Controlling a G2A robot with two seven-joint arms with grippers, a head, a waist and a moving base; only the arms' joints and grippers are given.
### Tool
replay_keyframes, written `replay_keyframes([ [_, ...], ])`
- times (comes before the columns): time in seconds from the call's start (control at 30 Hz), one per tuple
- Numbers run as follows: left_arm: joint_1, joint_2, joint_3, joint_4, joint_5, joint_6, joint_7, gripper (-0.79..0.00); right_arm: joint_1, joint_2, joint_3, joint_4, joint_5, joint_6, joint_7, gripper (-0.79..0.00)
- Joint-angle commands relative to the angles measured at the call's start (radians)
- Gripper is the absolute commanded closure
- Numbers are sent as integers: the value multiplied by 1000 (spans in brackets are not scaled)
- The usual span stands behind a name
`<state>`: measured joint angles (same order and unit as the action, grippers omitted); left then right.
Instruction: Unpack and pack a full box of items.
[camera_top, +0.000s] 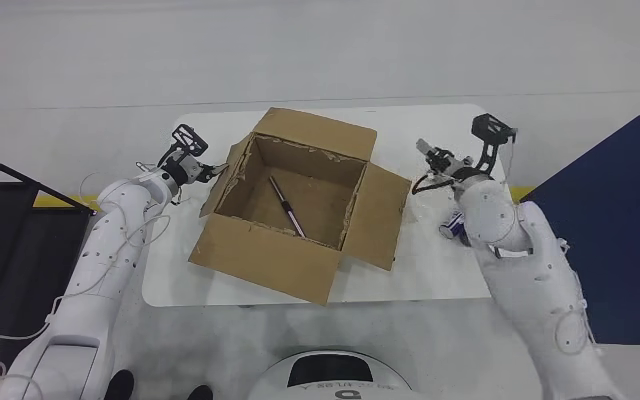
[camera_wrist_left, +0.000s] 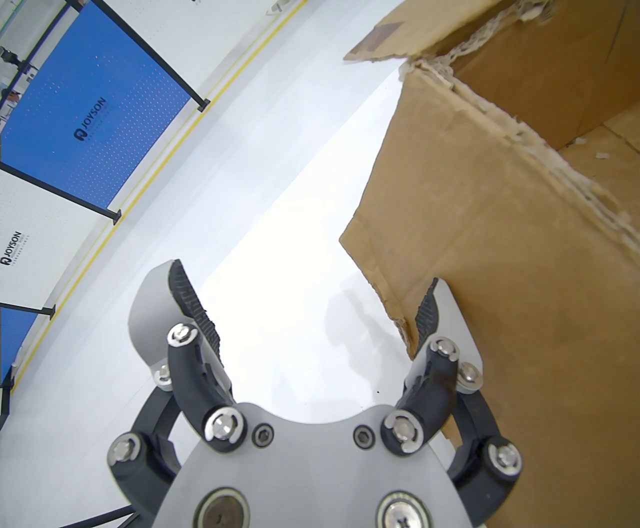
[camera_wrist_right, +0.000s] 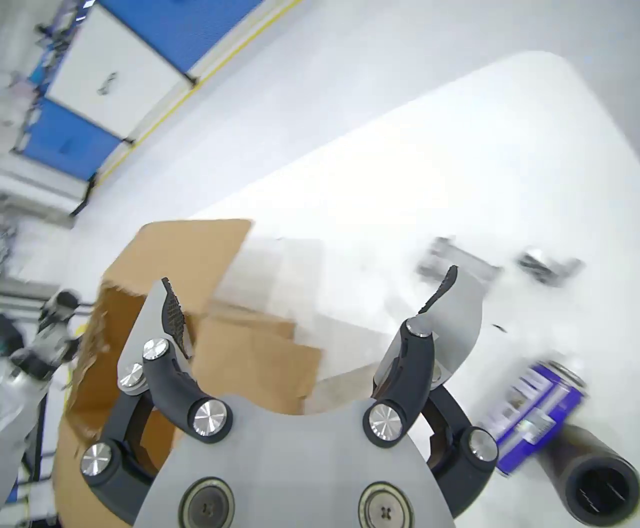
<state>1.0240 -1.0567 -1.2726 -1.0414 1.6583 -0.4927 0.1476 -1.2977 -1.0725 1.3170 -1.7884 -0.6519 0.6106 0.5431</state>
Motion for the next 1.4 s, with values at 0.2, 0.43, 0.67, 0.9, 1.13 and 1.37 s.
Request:
replay_keyframes([
  [0.2, 0, 0, 0, 0, 0, 0, 0, -785, 296, -29, -221, 322, -262, 285, 287, -785],
  [0.43, 0, 0, 0, 0, 0, 0, 0, -785, 446, -74, -349, 540, -296, 312, 354, -739],
  [0.67, 0, 0, 0, 0, 0, 0, 0, -785, 542, -124, -416, 738, -229, 322, 344, -634],
  [0.9, 0, 0, 0, 0, 0, 0, 0, -785, 613, -169, -456, 887, -175, 348, 319, -560],
  [1.13, 0, 0, 0, 0, 0, 0, 0, -785, 641, -195, -464, 948, -149, 344, 298, -474],
  [1.37, 0, 0, 0, 0, 0, 0, 0, -785, 663, -211, -453, 1004, -128, 338, 273, -511],
])
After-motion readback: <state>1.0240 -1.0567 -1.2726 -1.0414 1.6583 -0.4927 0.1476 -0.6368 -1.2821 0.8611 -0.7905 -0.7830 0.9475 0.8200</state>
